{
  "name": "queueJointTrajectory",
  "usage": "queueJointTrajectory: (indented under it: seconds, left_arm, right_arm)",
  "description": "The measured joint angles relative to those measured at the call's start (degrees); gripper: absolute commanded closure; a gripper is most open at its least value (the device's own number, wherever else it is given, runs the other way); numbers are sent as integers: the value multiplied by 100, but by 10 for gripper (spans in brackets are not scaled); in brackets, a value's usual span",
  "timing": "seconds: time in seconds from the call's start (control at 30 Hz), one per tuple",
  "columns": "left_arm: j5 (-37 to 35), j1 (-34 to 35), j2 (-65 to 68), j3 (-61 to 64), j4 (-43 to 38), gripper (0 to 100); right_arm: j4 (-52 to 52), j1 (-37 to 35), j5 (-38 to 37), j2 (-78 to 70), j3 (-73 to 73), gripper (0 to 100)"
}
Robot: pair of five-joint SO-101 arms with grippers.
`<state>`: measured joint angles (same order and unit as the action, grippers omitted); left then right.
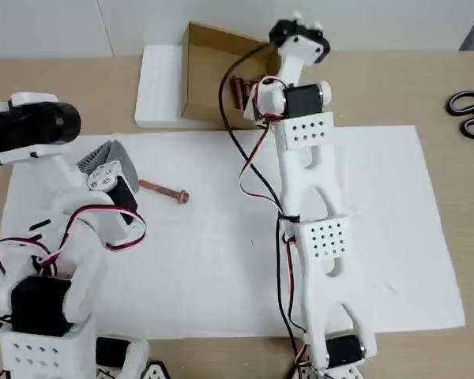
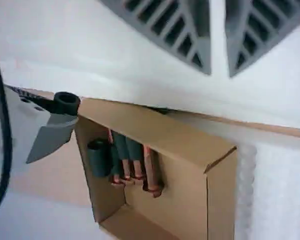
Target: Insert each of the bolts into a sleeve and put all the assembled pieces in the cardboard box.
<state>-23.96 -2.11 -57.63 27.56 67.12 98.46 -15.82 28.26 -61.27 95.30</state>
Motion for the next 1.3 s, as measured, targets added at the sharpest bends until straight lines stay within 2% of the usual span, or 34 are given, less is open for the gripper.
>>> queueJointTrajectory:
  seconds: [0.33, 0.43, 0.67, 0.9, 1.03, 1.13, 1.3]
  left_arm:
    - [-712, 0, 0, 0, 123, 993]
    - [-791, 0, 193, 0, 448, 993]
    - [-809, 0, 1670, -9, 1451, 993]
    - [-809, 0, 2963, -967, 2321, 993]
    - [-800, 0, 3604, -1389, 2980, 993]
    - [-721, 0, 4079, -1433, 3174, 993]
    - [554, 0, 4237, -1609, 3200, 992]
  right_arm:
    - [35, 0, -510, 1336, 0, 996]
    - [35, 53, -589, 1785, 0, 996]
    - [79, 484, -589, 2822, -352, 996]
    - [79, 800, -589, 4123, -2374, 996]
    - [79, 888, -589, 5371, -4123, 996]
    - [79, 976, -589, 6338, -5582, 996]
    - [62, 1169, -589, 7763, -7807, 996]
